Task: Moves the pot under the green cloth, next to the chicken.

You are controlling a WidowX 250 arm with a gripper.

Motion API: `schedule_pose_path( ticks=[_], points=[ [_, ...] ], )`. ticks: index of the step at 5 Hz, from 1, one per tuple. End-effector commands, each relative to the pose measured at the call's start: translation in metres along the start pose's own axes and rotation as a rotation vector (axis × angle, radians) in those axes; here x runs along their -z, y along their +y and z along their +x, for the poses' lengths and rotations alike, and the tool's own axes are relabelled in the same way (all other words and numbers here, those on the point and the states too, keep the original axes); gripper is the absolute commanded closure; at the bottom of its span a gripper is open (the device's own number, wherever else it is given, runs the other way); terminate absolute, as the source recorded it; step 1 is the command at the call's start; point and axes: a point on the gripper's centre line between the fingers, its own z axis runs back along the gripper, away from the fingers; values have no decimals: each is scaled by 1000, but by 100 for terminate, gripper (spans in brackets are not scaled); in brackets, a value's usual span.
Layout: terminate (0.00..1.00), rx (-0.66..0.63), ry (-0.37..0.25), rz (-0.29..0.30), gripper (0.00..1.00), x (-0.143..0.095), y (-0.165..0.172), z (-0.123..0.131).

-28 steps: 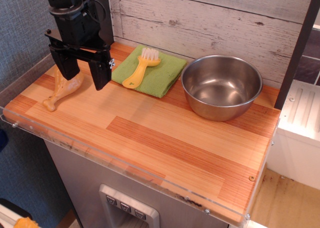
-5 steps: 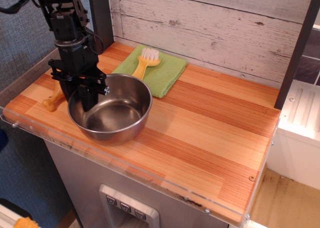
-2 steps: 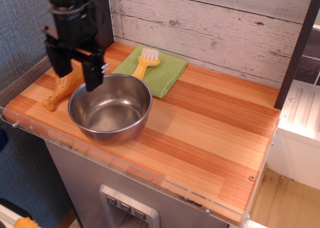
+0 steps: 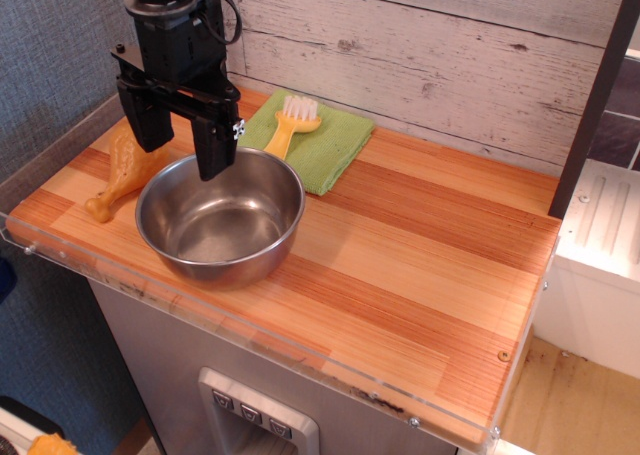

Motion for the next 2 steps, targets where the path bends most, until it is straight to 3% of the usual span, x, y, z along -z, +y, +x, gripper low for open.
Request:
schedule_pose_path(
  ticks=[1,2],
  points=[
    [0,2,-33,14,0,-21,7,-4],
    [100,2,-33,14,0,-21,7,-4]
  ],
)
